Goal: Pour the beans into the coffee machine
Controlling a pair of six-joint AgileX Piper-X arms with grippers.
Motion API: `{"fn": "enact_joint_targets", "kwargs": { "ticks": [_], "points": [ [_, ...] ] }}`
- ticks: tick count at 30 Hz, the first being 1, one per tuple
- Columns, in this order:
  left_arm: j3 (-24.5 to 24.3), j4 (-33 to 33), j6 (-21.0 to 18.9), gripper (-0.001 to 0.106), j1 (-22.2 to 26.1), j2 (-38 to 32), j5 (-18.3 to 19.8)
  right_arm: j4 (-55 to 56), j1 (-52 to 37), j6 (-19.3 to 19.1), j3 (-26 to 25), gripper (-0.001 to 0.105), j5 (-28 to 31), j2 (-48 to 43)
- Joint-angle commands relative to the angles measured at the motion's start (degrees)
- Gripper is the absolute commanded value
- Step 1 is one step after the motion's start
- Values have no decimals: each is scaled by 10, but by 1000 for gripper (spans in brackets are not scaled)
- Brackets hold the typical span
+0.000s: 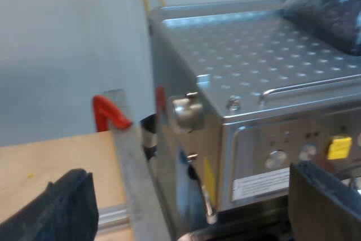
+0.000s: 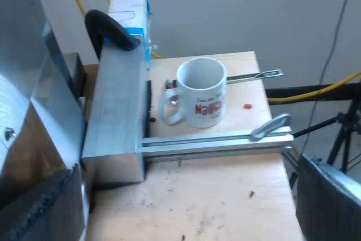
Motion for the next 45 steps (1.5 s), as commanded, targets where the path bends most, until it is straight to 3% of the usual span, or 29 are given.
{"fn": "enact_joint_targets", "kwargs": {
  "ticks": [1,6,9,14,23,28,30,35,38,41,45],
  "points": [
    [-31,54,30,71,-3,-20,-63,31,-56,-60,-5,78,-75,-57],
    [-32,105,43,71,-3,-70,-72,57,-58,-60,1,78,-81,-116],
    [-32,148,45,71,-3,-121,-79,65,-58,-56,20,78,-81,-161],
    [-32,196,83,71,-3,-194,-80,65,-58,-50,67,78,-80,-243],
    [-32,324,92,71,-3,-287,-79,65,-58,-23,136,78,-81,-384],
    [-34,362,113,71,-3,-299,-80,93,-54,-24,146,78,-88,-387],
    [-28,359,113,71,-3,-300,-81,79,-54,-24,161,78,-93,-390],
    [38,264,108,71,-3,-300,-83,72,-54,-24,195,78,-93,-390],
    [79,215,65,71,-3,-298,-83,74,-54,-24,218,78,-93,-390],
    [119,176,58,71,-3,-298,-83,73,-54,-24,242,78,-93,-390],
    [163,164,58,71,-3,-298,-83,73,-54,-24,264,78,-93,-389]
  ]
}}
